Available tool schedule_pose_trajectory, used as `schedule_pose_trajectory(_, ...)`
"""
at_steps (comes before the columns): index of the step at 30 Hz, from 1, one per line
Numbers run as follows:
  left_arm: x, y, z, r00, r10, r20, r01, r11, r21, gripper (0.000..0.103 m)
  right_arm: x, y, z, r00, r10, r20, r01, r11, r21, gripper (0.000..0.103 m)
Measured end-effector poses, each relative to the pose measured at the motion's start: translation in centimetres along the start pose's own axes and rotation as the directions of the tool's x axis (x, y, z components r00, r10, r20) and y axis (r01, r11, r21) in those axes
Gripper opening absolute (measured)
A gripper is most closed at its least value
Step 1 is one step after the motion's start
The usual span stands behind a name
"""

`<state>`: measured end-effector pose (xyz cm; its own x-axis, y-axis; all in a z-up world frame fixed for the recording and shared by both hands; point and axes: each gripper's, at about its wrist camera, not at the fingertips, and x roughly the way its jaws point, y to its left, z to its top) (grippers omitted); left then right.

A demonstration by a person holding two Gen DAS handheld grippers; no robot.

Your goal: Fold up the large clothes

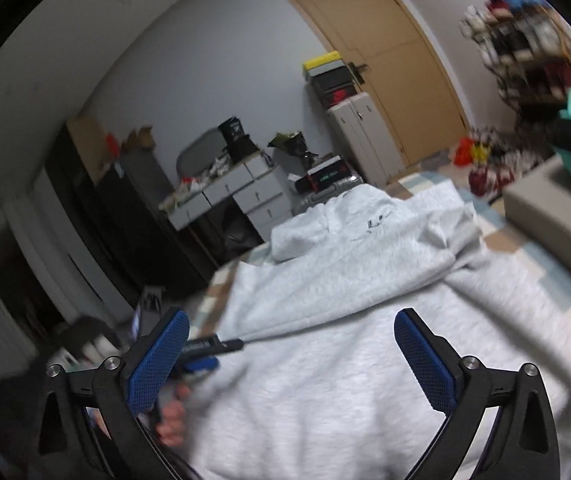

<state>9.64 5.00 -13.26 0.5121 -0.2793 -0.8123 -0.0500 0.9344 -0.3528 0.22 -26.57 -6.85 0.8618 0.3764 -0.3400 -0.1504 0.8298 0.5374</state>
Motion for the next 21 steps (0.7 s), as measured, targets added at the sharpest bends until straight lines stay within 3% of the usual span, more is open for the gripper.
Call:
schedule_pose_trajectory(7, -0.9, -1.8, 1.8, 0.999, 0.011, 0.045, -0.014, 0.997, 0.075, 0.07, 0.7, 0.1, -1.5, 0.999, -0.022, -0.032, 0.02, 0.998, -0.066, 0.103)
schedule_pose_trajectory(10, -1.8, -3.4, 4.5, 0.997, -0.066, 0.047, 0.062, 0.994, 0.087, 0.07, 1.3, -0.4, -2.1, 0.999, 0.0, -0.039, -0.002, 0.998, -0.06, 0.103)
schedule_pose_trajectory(15, -0.6, -8.6, 11.5, 1.0, -0.005, 0.026, 0.001, 0.991, 0.132, 0.07, 2.3, -1.4, -2.3, 0.997, 0.031, -0.066, -0.033, 0.999, -0.025, 0.103)
schedule_pose_trajectory(18, 2.3, -11.0, 17.2, 1.0, 0.014, -0.009, -0.013, 0.994, 0.104, 0.07, 1.8, -2.1, -1.7, 0.999, 0.043, -0.03, -0.043, 0.999, -0.003, 0.103)
schedule_pose_trajectory(21, 6.5, -12.3, 22.4, 0.999, 0.008, -0.04, -0.006, 0.999, 0.049, 0.07, 1.9, -3.8, -1.2, 0.996, 0.073, -0.052, -0.07, 0.996, 0.062, 0.103)
